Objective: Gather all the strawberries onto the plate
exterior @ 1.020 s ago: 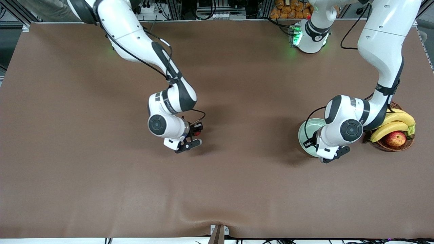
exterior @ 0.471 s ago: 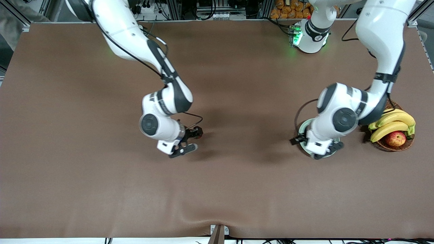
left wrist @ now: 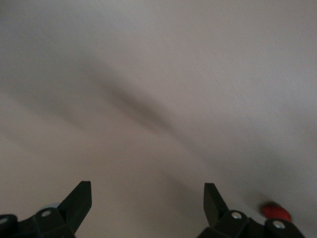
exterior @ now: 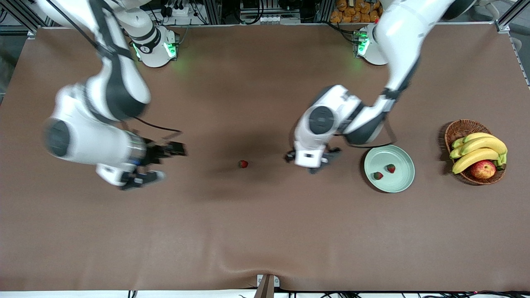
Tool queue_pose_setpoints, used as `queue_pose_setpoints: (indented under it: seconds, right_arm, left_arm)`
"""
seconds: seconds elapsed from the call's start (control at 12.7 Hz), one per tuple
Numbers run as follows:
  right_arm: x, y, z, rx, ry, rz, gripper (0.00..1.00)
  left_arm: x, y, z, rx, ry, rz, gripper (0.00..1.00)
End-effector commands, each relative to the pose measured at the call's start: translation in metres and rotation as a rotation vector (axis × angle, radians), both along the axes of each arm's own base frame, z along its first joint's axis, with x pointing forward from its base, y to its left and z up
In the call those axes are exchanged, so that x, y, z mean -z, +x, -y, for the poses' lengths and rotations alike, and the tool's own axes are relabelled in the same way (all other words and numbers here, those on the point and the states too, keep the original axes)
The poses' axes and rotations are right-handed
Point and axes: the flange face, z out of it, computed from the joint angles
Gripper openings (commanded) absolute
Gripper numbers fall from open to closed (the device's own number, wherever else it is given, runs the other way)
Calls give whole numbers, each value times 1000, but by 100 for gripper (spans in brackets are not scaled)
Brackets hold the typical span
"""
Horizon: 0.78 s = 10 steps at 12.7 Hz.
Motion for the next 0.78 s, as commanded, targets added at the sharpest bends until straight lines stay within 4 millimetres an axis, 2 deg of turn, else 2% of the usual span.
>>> queue_pose_setpoints:
  seconds: [0.0, 0.16, 0.24, 0.31, 0.39, 0.55, 0.71]
  right_arm:
    - [-71, -14, 39, -3, -137, 59, 100]
    - [-114, -32, 81, 32, -195, 75, 100]
    - [-128, -40, 112, 79, -186, 63, 100]
    - [-142, -50, 132, 105, -182, 55, 100]
    - [-157, -61, 149, 129, -181, 54, 100]
    - [-179, -81, 180, 166, -208, 44, 100]
    - [-190, -93, 207, 208, -218, 40, 100]
  left_arm:
    - [25, 15, 42, -111, -28, 44, 100]
    - [46, 1, 75, -195, -91, 89, 100]
    - [55, -2, 88, -244, -137, 115, 100]
    - [64, -11, 104, -271, -172, 127, 100]
    - [73, -16, 111, -301, -181, 137, 100]
    - [83, -23, 130, -343, -205, 164, 98]
    - [99, -31, 140, -347, -201, 173, 93]
